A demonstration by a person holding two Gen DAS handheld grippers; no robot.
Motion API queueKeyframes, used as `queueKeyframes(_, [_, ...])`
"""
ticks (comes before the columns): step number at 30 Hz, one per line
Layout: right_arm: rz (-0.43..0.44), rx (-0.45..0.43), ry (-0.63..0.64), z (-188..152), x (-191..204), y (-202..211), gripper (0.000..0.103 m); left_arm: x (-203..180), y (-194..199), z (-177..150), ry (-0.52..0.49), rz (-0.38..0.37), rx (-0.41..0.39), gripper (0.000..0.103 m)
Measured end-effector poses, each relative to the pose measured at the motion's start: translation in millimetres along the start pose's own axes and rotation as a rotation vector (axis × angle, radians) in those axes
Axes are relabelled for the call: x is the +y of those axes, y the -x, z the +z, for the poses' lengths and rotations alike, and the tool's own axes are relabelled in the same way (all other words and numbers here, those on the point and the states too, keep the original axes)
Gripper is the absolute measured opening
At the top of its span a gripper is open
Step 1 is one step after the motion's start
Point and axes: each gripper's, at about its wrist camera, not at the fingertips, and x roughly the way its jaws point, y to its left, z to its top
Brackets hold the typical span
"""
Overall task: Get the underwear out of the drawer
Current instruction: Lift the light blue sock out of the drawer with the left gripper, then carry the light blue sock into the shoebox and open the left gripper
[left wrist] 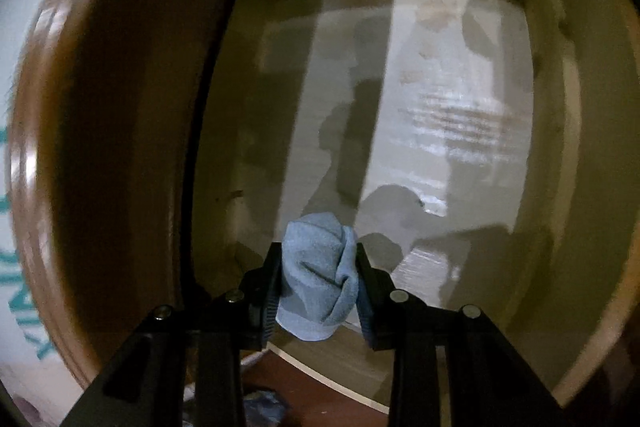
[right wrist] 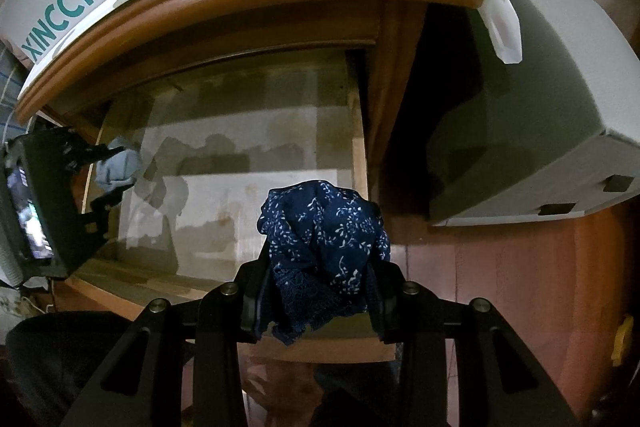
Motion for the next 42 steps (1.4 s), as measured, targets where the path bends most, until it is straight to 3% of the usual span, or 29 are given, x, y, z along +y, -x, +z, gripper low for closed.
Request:
queueKeyframes(11, [-0.013, -0.008, 0.009, -2, 1, 1, 0.036, 27, 51, -16, 0.339, -0.043, -0.044, 0.033])
queueKeyframes(14, [-0.015, -0.007, 0.012, -1, 2, 0, 0.036, 27, 44, -20, 0.434, -0.029, -0.051, 0.033])
queueKeyframes(23, [-0.016, -0.005, 0.018, -1, 3, 0, 0.036, 46, 85, -25, 0.702, 0.016, -0.056, 0.033])
queueKeyframes(34, [-0.011, -0.005, 0.022, -2, 5, 0, 0.036, 82, 159, -49, 0.880, 0.085, -0.106, 0.033])
queueKeyframes(42, [-0.005, -0.009, 0.023, -2, 7, 1, 0.036, 150, 227, -82, 1.045, 0.117, -0.186, 0.033])
